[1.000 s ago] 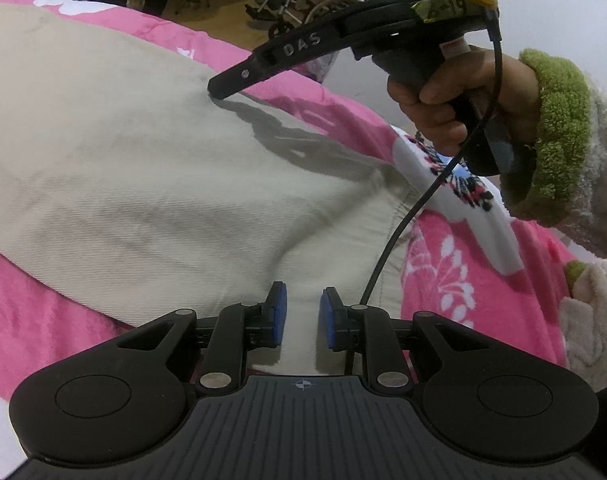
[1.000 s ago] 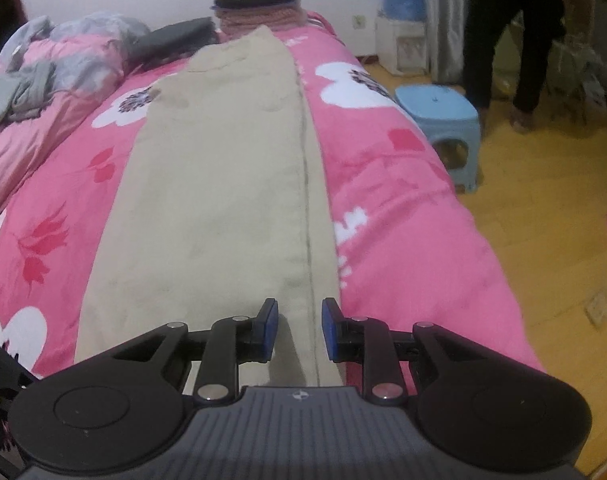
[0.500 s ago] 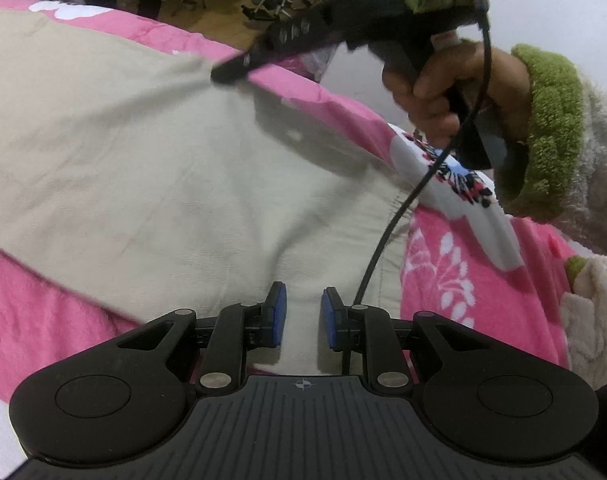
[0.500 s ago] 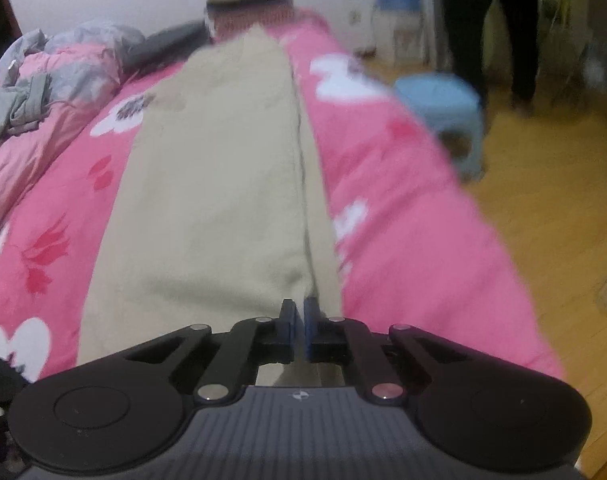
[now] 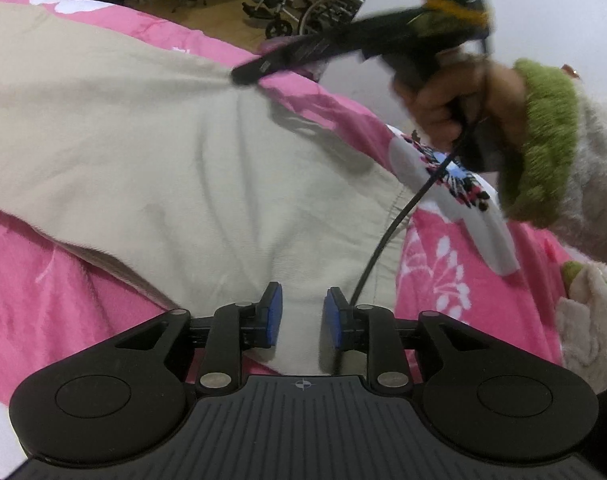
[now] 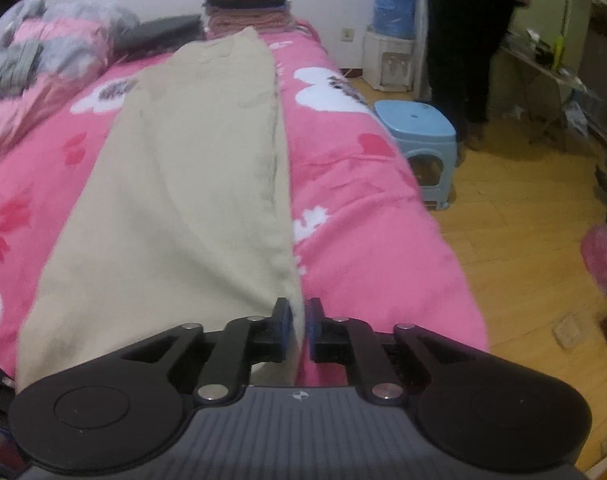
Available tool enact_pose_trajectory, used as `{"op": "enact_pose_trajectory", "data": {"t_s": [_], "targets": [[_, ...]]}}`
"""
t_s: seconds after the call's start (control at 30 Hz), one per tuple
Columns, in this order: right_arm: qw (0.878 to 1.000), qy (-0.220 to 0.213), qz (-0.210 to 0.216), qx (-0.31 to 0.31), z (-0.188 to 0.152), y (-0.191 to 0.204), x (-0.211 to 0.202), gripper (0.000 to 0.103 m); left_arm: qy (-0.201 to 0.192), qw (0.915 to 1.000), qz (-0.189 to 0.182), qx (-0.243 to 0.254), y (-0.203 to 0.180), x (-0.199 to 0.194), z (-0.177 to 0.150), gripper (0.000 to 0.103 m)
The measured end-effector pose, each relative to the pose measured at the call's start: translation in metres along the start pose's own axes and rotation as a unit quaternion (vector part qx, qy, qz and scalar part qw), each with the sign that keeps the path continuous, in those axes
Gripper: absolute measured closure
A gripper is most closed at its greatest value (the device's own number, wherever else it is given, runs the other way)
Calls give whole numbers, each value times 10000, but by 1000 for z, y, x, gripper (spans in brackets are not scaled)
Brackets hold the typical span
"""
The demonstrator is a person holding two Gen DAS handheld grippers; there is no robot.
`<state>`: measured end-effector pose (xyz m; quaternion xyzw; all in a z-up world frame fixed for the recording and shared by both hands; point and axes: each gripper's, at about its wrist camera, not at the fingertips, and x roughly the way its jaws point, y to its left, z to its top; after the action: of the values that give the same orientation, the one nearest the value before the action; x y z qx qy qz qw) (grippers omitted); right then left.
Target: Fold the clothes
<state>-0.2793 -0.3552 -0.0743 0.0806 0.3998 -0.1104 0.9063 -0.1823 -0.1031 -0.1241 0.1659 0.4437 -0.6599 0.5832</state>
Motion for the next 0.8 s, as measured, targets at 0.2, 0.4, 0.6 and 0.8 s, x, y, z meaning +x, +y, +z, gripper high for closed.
{"op": "enact_pose_trajectory", "data": {"t_s": [0.2, 0.4, 0.6, 0.8], "targets": [[9944, -73, 962, -429, -13, 11, -48, 93, -45, 9998, -99, -160, 4, -2, 2, 76], [9907, 901, 575, -838, -39, 18, -23, 92, -300, 9977, -192, -585, 19, -14, 10, 76], [9965, 291, 768, -161, 27, 2, -20, 88, -255, 9965, -147, -787, 25, -8, 8, 76], [9974, 116, 709, 67, 90, 4, 52, 78, -260, 9964, -192, -778, 24, -5, 6, 74]]}}
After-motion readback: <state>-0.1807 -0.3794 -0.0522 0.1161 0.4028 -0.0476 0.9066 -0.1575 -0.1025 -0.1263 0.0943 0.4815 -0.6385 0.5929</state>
